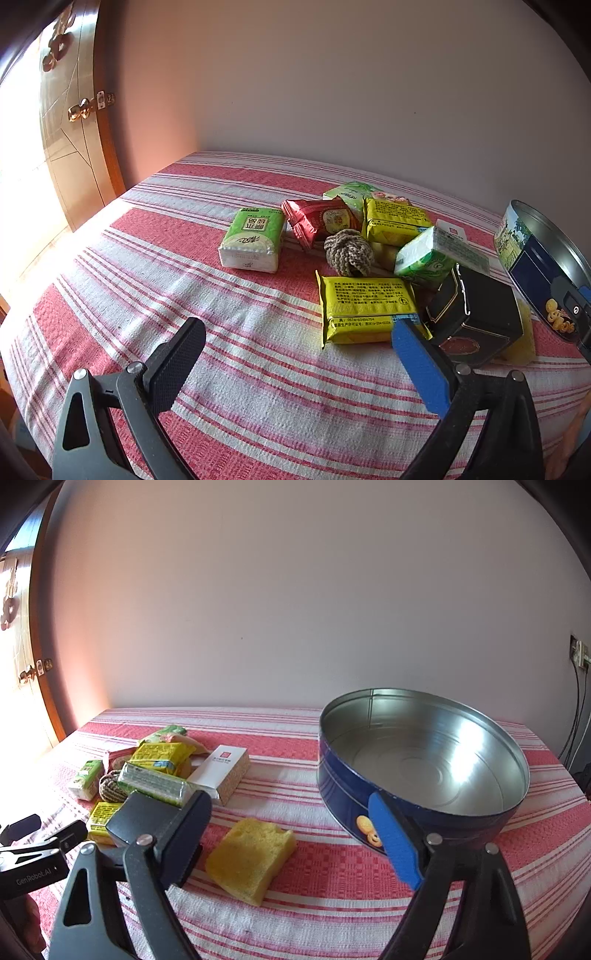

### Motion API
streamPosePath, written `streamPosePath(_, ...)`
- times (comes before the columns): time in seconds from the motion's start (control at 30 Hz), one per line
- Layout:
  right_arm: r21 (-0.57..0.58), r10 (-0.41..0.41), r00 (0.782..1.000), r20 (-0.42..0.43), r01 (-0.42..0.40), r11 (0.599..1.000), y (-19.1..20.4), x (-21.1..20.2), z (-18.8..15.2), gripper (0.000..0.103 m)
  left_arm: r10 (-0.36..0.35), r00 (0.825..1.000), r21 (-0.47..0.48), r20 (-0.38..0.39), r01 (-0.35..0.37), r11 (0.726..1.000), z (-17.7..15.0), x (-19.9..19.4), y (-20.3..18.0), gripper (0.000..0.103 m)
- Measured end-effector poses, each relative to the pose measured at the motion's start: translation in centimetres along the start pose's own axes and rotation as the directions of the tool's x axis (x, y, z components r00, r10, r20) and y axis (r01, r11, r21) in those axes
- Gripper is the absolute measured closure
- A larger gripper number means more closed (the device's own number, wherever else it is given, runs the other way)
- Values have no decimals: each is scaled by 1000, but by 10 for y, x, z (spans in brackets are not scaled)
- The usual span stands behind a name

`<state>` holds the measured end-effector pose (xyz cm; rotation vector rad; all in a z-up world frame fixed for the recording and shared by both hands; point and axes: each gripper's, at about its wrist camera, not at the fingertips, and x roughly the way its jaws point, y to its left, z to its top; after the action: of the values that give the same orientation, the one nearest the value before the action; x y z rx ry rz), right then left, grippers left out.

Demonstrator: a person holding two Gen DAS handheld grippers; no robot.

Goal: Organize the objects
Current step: 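Grasp the yellow sponge with the right gripper while the left gripper grasps the yellow packet, then carry the sponge and yellow packet over the blue tin with both grippers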

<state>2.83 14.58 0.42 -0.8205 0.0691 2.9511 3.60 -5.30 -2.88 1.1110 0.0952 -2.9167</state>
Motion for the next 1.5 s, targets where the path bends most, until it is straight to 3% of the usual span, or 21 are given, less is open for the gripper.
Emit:
streamPosePath(0.3,-37,61,973,-223,-71,997,11,42,-13,23,18,998,67,-63,-14,998,5,16,-13,1)
streamPosePath(0.47,35,154,931,-331,-151,988,5,64,-19,25,9,996,70,-86,-3,998,15,27,-24,1)
streamPosePath(0.5,49,168,929,-331,-161,986,4,64,-19,26,0,996,66,-90,6,998,17,28,-26,1)
streamPosePath(0.6,43,206,922,-327,-204,978,7,59,-19,47,-7,994,54,-113,13,998,22,35,-32,1)
streamPosePath(0.7,-13,172,938,-300,-184,983,14,50,-18,53,-16,990,48,-141,23,999,26,46,-37,1)
streamPosePath(0.87,27,169,962,-214,-167,986,1,33,-7,54,-46,984,0,-170,47,999,28,53,-42,1)
streamPosePath(0.97,72,160,969,-187,-149,986,-9,30,-3,54,-54,972,30,-227,62,998,23,66,-56,1)
streamPosePath(1.07,102,151,974,-169,-135,986,-14,29,1,54,-23,979,89,-202,42,995,18,63,-62,1)
streamPosePath(1.17,112,156,975,-159,-139,984,-17,27,3,54,-52,980,53,-191,63,997,17,59,-55,1)
streamPosePath(1.23,109,159,975,-153,-143,984,-16,26,4,54,-71,982,25,-176,77,997,17,56,-48,6)
streamPosePath(1.33,95,154,978,-139,-141,985,-14,24,5,54,-69,986,3,-155,71,997,16,51,-43,24)
streamPosePath(1.5,75,133,987,-89,-126,989,-16,14,6,54,-80,985,17,-154,83,996,16,46,-38,26)
